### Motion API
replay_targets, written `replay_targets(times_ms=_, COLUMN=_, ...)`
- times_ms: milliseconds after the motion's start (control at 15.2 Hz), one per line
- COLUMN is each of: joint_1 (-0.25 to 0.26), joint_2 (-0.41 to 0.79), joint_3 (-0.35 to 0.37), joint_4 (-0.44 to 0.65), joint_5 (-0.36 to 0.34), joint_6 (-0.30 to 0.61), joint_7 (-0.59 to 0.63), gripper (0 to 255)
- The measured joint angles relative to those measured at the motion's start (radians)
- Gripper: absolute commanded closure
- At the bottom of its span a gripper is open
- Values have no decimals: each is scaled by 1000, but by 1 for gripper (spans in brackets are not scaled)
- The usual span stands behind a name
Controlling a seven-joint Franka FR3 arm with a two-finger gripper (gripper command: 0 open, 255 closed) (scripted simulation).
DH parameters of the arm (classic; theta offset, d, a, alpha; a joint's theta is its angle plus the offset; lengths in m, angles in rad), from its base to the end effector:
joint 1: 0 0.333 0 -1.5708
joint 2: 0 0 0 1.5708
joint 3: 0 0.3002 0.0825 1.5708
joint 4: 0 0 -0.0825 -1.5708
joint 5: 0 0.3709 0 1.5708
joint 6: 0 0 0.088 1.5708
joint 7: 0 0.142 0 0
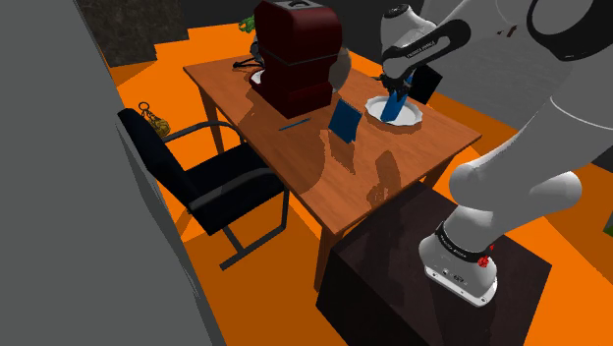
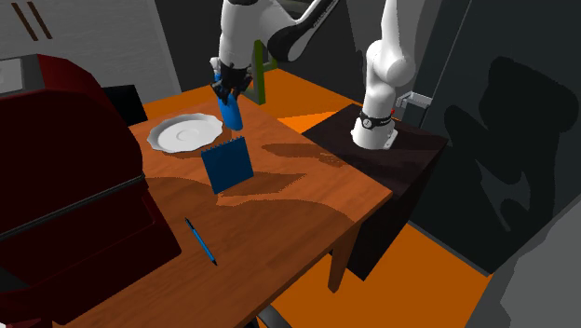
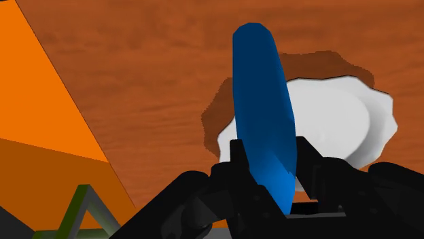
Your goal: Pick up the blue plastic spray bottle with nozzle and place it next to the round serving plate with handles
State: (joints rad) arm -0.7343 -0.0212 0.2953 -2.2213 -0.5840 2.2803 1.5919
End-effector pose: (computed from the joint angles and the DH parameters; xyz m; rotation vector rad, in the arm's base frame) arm 0.4667 -0.2497 0.3552 1.8629 -2.0393 0.4428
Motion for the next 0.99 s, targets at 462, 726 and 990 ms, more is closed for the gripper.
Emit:
replay_targets(times_ms=462, joint_1=-3, joint_2=54, joint_3=-4, joint_4=-31, joint_5=-64, joint_6=65, joint_7=70, gripper=255)
replay_targets(times_ms=726, joint_1=-4, joint_2=93, joint_3=-8, joint_4=-40, joint_5=-107, joint_6=99, joint_7=114, gripper=255)
replay_targets(times_ms=990, joint_1=-3, joint_2=132, joint_3=-15, joint_4=-47, joint_5=-152, joint_6=131, joint_7=160, gripper=255)
